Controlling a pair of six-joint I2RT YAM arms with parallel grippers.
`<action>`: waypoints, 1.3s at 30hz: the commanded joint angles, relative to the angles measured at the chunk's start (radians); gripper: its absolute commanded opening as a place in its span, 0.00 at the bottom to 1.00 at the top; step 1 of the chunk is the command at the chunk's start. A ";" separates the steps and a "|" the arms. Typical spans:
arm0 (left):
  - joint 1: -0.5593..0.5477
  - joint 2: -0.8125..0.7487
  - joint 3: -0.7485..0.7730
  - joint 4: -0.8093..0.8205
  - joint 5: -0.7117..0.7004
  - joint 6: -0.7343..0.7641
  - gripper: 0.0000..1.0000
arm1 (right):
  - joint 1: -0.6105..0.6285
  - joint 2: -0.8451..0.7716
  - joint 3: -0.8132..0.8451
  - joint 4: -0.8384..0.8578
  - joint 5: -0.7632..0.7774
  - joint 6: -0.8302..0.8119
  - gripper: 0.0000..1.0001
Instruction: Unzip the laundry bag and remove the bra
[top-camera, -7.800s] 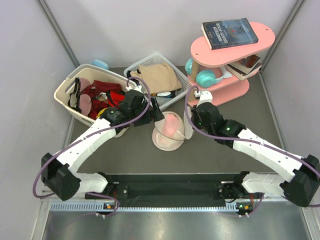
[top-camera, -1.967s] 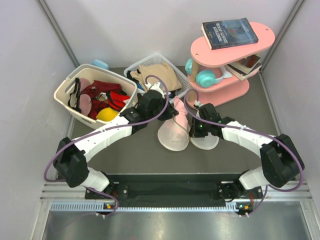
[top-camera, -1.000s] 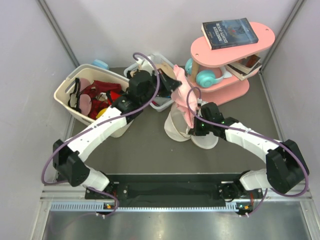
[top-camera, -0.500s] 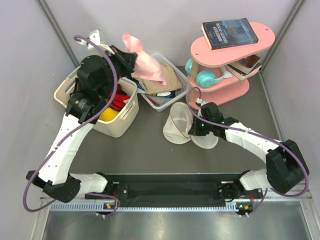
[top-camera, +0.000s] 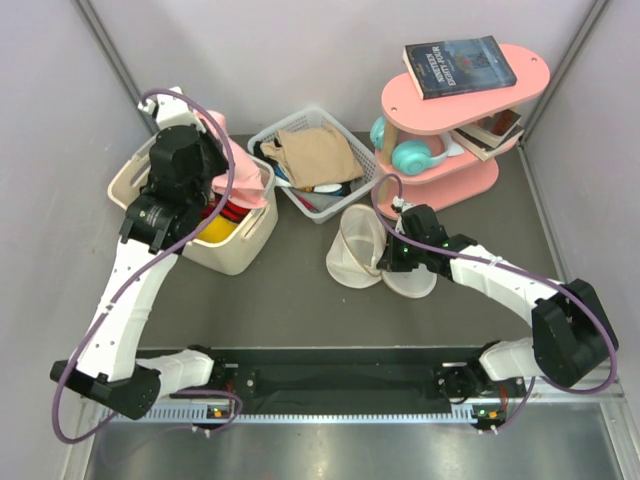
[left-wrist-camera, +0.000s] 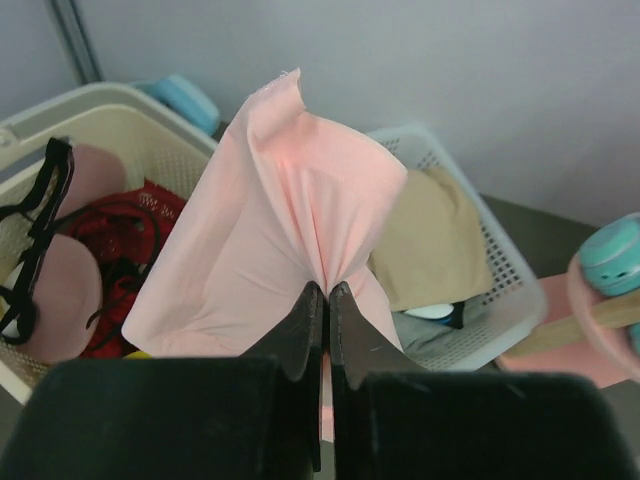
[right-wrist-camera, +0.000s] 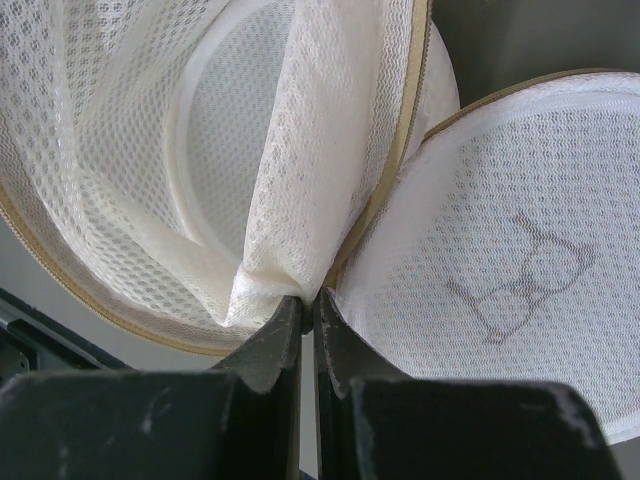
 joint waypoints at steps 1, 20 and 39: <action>0.050 -0.026 -0.070 0.052 0.036 0.026 0.00 | -0.010 -0.009 0.016 0.028 -0.009 -0.001 0.00; 0.234 0.078 -0.305 0.278 0.274 0.050 0.00 | -0.008 0.000 0.022 0.019 -0.008 -0.004 0.00; 0.245 0.282 -0.351 0.313 0.292 0.006 0.00 | -0.008 0.018 0.066 -0.013 0.017 -0.019 0.00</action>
